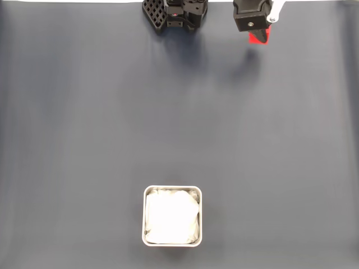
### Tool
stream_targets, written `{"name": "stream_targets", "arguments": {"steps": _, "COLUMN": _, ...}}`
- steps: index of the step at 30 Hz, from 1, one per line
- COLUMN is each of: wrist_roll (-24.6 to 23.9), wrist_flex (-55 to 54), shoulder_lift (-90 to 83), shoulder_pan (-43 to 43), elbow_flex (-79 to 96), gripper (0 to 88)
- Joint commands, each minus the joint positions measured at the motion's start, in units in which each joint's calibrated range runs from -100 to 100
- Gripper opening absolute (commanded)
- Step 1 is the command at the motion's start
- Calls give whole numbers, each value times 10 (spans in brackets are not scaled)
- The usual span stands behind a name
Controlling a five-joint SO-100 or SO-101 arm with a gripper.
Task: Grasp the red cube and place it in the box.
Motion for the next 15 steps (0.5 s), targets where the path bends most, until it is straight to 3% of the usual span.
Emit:
{"name": "stream_targets", "arguments": {"steps": 1, "wrist_roll": -3, "wrist_flex": 8, "shoulder_lift": 6, "shoulder_pan": 23, "elbow_flex": -52, "gripper": 17}}
{"name": "stream_targets", "arguments": {"steps": 15, "wrist_roll": -6, "wrist_flex": 18, "shoulder_lift": 59, "shoulder_pan": 115, "elbow_flex": -170, "gripper": 16}}
